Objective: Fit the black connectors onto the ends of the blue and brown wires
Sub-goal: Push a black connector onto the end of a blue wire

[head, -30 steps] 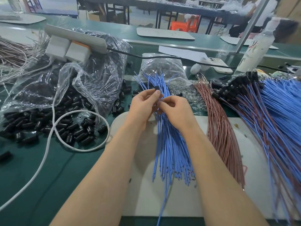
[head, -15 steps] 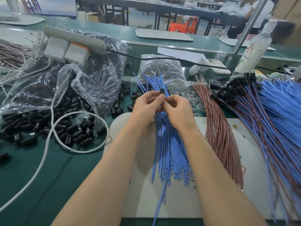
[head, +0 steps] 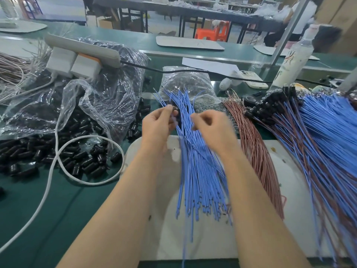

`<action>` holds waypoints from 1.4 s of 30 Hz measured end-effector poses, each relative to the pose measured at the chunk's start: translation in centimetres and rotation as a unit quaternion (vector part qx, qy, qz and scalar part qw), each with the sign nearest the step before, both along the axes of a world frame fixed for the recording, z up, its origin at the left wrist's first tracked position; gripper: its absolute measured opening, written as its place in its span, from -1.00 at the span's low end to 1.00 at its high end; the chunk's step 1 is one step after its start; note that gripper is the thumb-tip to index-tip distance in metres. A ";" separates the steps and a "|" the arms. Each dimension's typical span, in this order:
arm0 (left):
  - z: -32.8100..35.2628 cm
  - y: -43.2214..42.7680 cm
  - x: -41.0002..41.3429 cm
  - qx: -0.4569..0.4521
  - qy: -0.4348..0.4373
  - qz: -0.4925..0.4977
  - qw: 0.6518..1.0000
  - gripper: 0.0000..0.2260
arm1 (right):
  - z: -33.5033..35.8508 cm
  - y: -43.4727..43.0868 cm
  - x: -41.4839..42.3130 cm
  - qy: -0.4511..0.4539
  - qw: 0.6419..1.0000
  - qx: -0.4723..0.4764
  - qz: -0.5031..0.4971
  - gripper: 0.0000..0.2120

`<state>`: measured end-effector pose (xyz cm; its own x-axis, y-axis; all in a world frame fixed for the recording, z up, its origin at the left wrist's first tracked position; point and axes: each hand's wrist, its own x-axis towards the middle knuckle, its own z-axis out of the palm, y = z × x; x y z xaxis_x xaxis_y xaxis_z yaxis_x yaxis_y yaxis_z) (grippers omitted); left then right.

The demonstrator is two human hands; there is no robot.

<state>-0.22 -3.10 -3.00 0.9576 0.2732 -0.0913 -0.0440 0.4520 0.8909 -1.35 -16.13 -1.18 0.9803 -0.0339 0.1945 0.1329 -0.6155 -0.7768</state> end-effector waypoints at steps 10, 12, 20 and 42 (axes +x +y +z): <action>0.3 1.8 0.2 -0.202 0.066 -0.091 0.973 -0.82 | -1.7 -7.1 1.4 0.114 0.928 -0.176 -0.308 -0.62; 0.2 1.7 0.2 -0.196 0.064 -0.096 0.974 -0.83 | -2.0 -7.3 1.7 0.088 0.933 -0.156 -0.313 -0.71; 0.2 1.5 0.2 -0.163 0.051 -0.074 0.983 -0.85 | -0.9 -6.5 1.3 -0.008 0.954 -0.048 -0.296 -0.89; 1.5 3.9 -0.7 -0.423 -0.130 -0.117 0.889 -0.72 | 0.5 -2.1 -0.3 0.232 0.905 0.245 0.260 -0.90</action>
<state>-0.88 0.82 -1.47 0.9980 0.0019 0.0632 -0.0146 0.9796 0.2006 -1.66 -18.26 -0.65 0.8604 0.4852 -0.1557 -0.1045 -0.1310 -0.9859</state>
